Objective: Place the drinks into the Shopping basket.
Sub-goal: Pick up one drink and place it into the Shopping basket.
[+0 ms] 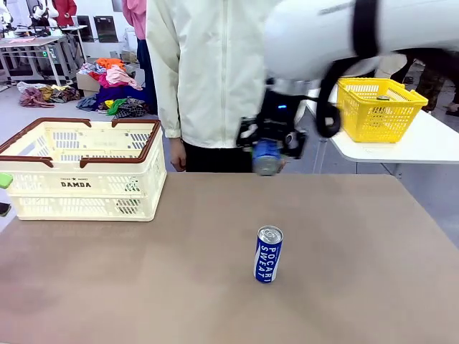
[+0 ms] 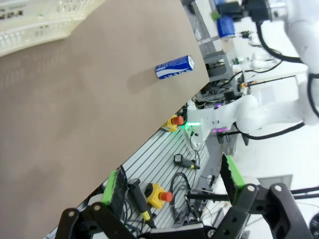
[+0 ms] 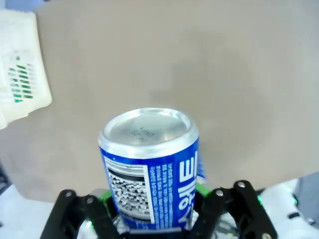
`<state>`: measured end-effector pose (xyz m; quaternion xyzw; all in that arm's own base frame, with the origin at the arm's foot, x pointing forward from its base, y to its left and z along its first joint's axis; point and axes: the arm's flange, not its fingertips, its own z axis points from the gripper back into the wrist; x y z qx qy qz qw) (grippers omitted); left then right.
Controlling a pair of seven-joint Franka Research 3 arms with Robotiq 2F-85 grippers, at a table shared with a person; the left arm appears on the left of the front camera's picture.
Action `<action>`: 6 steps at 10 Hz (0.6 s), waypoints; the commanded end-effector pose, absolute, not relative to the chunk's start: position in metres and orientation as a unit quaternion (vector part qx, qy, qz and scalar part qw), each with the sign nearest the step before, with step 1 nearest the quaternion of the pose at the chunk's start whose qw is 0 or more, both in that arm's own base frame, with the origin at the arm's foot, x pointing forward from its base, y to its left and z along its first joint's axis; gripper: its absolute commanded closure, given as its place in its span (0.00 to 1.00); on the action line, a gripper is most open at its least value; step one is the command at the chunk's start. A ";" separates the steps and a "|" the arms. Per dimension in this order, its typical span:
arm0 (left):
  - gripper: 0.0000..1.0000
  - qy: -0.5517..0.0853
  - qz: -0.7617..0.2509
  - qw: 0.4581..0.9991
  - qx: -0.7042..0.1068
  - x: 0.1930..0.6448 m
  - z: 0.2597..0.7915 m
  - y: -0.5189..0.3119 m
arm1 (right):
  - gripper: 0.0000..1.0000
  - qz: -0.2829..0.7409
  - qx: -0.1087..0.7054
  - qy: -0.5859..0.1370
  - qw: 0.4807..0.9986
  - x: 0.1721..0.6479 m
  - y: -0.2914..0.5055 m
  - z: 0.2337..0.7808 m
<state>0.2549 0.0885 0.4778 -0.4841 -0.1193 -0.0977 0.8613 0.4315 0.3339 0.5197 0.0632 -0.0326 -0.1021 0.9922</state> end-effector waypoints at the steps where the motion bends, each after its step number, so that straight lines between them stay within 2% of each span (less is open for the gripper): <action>1: 0.00 -0.118 -0.095 0.859 -0.488 0.253 0.480 0.089 | 1.00 -0.162 -0.019 -0.024 0.986 0.466 0.406 0.499; 3: 0.00 -0.118 -0.095 0.859 -0.488 0.253 0.480 0.089 | 1.00 -0.162 -0.065 -0.026 0.984 0.466 0.461 0.453; 6: 0.00 -0.118 -0.095 0.859 -0.488 0.253 0.480 0.089 | 1.00 -0.170 -0.094 -0.004 0.981 0.462 0.494 0.384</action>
